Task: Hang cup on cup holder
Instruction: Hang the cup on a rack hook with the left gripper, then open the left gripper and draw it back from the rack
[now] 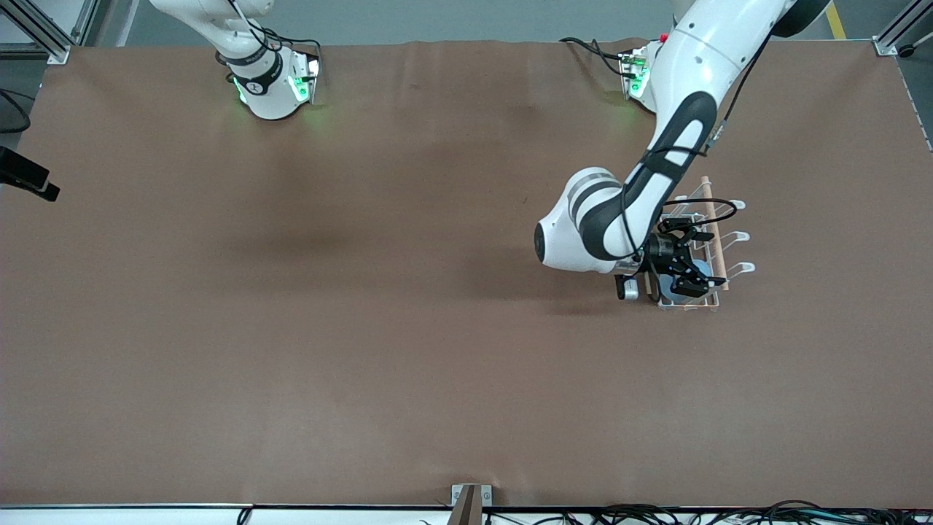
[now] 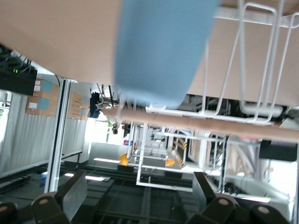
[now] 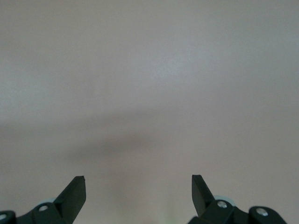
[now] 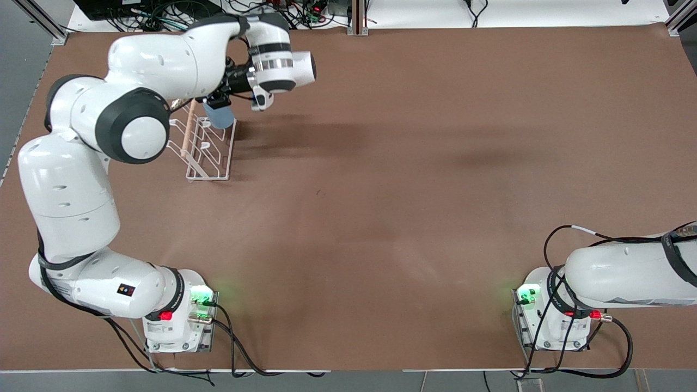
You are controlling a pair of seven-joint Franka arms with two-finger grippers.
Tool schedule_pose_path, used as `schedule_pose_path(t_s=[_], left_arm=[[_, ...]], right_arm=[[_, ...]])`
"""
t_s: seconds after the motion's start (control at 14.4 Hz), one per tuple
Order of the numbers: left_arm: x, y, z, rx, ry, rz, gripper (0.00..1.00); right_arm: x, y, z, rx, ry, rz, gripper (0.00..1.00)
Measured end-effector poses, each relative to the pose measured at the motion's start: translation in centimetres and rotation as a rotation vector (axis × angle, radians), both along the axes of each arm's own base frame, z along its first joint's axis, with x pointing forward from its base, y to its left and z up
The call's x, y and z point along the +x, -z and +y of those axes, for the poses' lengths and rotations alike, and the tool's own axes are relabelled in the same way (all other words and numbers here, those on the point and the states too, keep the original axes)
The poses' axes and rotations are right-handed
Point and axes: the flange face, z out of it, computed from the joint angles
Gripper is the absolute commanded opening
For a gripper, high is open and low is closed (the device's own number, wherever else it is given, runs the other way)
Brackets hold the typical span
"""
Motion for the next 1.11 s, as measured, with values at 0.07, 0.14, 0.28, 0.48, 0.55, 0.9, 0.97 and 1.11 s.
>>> schedule_pose_path(t_s=[0.07, 0.14, 0.28, 0.48, 0.55, 0.9, 0.97, 1.11], left_arm=[[1.0, -2.5, 0.1, -0.034, -0.032, -0.079, 1.00], [1.9, -5.2, 0.3, -0.092, -0.093, -0.170, 1.00], [3.6, -10.5, 1.2, -0.238, -0.265, -0.357, 1.00], [5.2, -17.6, 3.5, -0.442, -0.430, -0.523, 1.00], [5.3, -19.9, 4.2, -0.529, -0.472, -0.563, 1.00], [4.3, -28.8, 8.8, -0.852, -0.744, -0.730, 1.00], [4.1, -29.9, 10.1, -0.909, -0.806, -0.748, 1.00], [3.7, -31.6, 13.3, -1.004, -0.896, -0.793, 1.00]], right_arm=[[0.0, 0.0, 0.0, 0.000, 0.000, 0.000, 1.00], [0.0, 0.0, 0.0, 0.000, -0.001, 0.001, 1.00], [0.0, 0.0, 0.1, 0.000, -0.001, 0.002, 1.00], [0.0, 0.0, 0.1, 0.000, -0.002, 0.002, 1.00], [0.0, 0.0, 0.1, 0.000, -0.001, 0.002, 1.00], [0.0, 0.0, 0.1, 0.000, -0.001, 0.002, 1.00], [0.0, 0.0, 0.1, 0.000, -0.001, 0.002, 1.00], [0.0, 0.0, 0.1, 0.000, -0.001, 0.003, 1.00]])
